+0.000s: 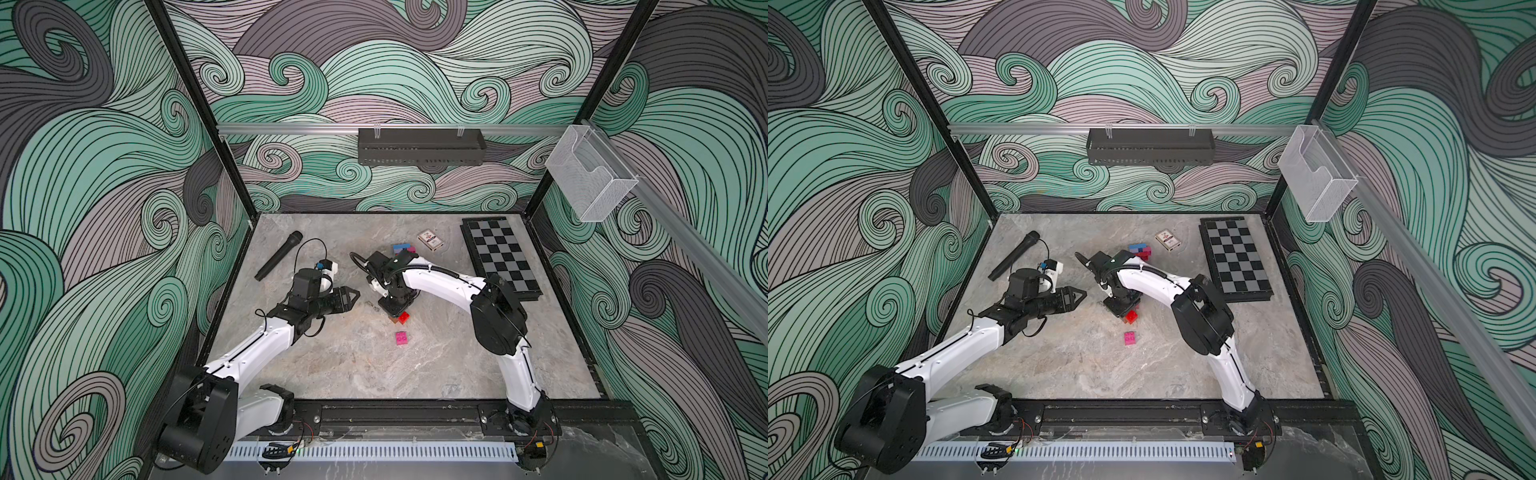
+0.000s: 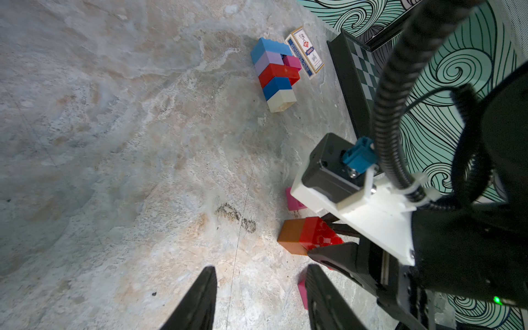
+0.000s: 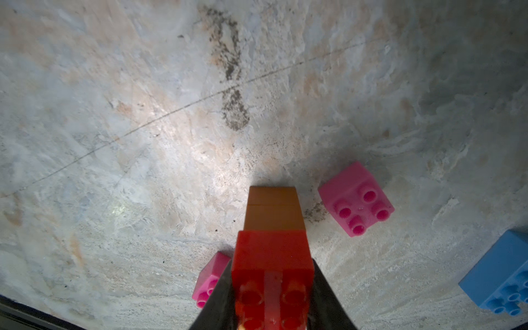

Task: Assemble the letter p with lego
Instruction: Assemble the lego brick with the lego brick.

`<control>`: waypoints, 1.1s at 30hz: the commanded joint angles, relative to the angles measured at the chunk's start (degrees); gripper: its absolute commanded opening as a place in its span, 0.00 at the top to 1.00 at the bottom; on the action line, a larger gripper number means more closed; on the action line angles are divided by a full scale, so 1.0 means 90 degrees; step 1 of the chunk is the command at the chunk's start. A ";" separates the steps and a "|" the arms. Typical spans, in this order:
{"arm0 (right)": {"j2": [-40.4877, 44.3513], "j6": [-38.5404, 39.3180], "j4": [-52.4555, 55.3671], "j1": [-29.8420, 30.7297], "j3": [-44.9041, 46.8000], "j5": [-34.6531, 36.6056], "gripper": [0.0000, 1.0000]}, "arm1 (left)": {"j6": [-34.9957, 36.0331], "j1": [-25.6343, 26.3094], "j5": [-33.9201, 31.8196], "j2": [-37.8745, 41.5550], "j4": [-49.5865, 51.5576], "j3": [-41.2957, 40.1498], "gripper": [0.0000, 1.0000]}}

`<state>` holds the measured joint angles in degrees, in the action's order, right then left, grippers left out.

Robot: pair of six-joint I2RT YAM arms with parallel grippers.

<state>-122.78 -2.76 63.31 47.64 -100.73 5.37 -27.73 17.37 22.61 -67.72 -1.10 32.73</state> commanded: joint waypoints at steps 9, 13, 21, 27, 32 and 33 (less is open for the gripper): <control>-0.0439 0.0092 0.0401 0.0060 0.0228 -0.0123 0.83 | -0.0074 -0.0058 0.0183 -0.0199 -0.0154 0.0054 0.49; -0.0336 0.0120 0.0398 0.0060 0.0370 0.0035 0.83 | -0.0084 -0.0055 0.0193 -0.0238 -0.0161 0.0055 0.49; -0.0239 0.0148 0.0440 0.0068 0.0488 0.0314 0.83 | -0.0084 -0.0071 0.0202 -0.0278 -0.0180 0.0054 0.49; -0.0276 0.0102 0.0449 0.0106 0.0519 0.0263 0.84 | -0.0085 -0.0066 0.0203 -0.0278 -0.0175 0.0045 0.49; -0.0246 0.0102 0.0496 0.0156 0.0599 0.0320 0.84 | -0.0074 -0.0079 0.0203 -0.0278 -0.0160 0.0045 0.49; -0.0221 0.0096 0.0506 0.0166 0.0639 0.0329 0.84 | -0.0081 -0.0076 0.0203 -0.0278 -0.0161 0.0045 0.49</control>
<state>-121.80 -2.13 62.85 48.56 -99.02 7.66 -28.12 17.19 23.64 -69.67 -1.41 32.73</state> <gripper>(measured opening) 0.339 0.515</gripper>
